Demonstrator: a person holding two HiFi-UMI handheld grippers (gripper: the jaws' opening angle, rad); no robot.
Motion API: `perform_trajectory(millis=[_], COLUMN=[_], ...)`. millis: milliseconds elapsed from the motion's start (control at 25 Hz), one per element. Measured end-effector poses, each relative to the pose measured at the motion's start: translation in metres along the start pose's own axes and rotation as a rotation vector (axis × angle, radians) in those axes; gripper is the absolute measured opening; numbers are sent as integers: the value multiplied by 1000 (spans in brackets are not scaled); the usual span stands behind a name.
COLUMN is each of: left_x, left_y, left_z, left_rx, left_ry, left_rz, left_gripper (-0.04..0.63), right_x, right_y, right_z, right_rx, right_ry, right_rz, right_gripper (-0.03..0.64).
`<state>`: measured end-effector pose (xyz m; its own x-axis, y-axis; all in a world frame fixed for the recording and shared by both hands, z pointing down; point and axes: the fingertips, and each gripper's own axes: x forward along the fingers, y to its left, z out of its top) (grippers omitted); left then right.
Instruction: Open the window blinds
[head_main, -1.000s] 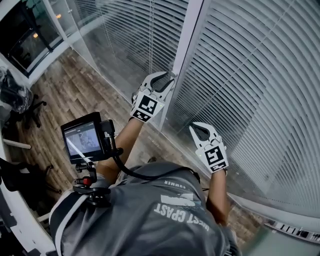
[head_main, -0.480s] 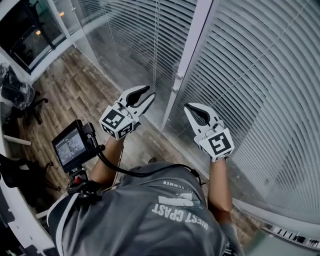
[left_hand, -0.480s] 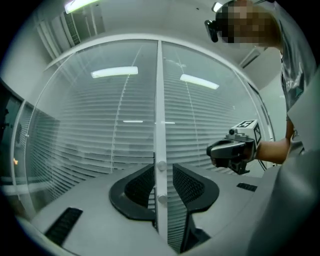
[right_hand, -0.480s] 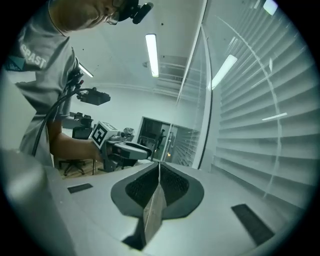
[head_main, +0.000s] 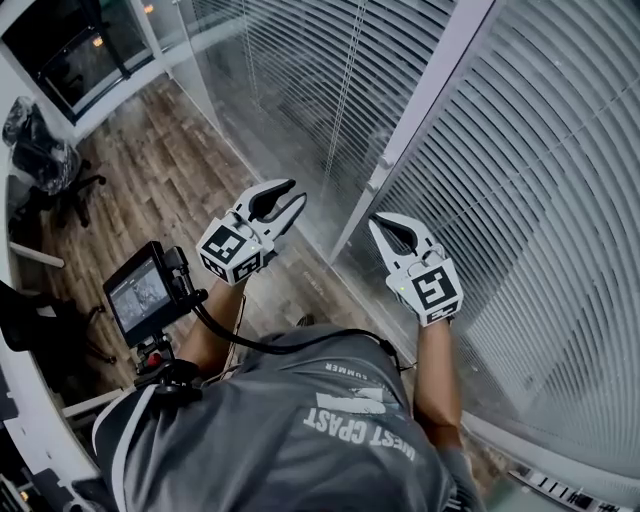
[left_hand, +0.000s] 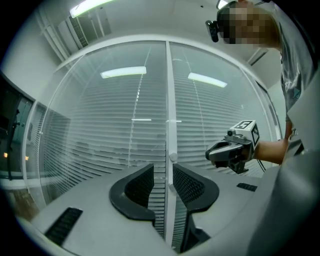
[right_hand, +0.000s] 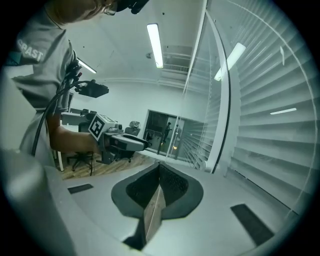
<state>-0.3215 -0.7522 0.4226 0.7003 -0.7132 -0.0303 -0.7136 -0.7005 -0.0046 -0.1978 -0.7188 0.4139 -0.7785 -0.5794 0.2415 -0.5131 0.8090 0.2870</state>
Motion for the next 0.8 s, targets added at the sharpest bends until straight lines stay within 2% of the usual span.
perform_trajectory(millis=[200,480,800], left_x=[5,24,-8], left_y=[-3,-19,-16], left_z=[-4,-25,12], left_rx=[6,11,6], left_ry=[8,26,17], left_rz=[-13,-48,-73], left_gripper=[124,124,124], right_x=[1,-8,-6], right_y=[-1,-6,18], right_z=[-5,-35,10], right_rx=[0,20,4], right_ry=[4,14,39], right_rz=[-3,-18,-23], right_gripper=[2,2,2])
